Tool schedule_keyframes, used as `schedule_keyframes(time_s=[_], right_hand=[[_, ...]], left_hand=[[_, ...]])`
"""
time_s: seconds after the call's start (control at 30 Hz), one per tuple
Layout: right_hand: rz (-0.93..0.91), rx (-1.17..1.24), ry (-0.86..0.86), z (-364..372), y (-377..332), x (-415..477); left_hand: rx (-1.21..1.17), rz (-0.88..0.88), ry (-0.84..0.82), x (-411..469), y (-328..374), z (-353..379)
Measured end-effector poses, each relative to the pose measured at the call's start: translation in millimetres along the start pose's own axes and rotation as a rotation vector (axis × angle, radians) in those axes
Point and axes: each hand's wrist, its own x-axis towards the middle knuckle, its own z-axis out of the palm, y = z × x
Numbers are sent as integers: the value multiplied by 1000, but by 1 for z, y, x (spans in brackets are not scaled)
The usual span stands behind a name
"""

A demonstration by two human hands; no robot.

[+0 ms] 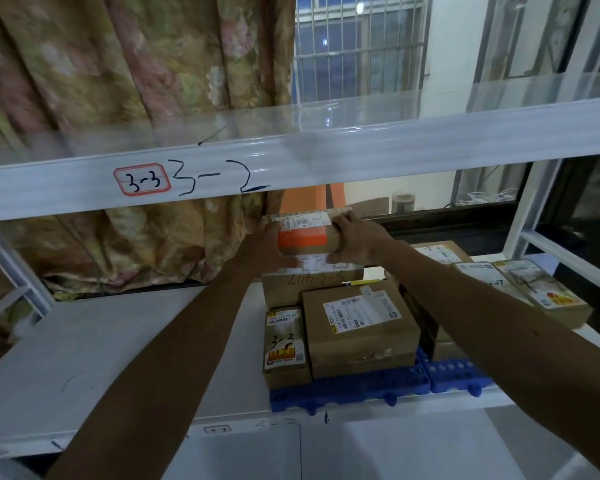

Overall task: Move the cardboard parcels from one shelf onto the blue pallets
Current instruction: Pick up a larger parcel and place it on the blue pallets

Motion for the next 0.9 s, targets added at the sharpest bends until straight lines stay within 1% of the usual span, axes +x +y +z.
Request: schedule_keyframes(time_s=[0.3, 0.7, 0.83, 0.9], right_hand=[[11, -15, -16, -17, -8, -6], [52, -19, 17, -34, -19, -23], [81, 14, 3, -29, -21, -17], [82, 18, -13, -25, -22, -14]], left_hand=[[-23, 25, 18, 1, -2, -7], [-43, 65, 37, -7, 4, -20], [-62, 31, 41, -3, 3, -21], [-63, -8, 9, -4, 0, -17]])
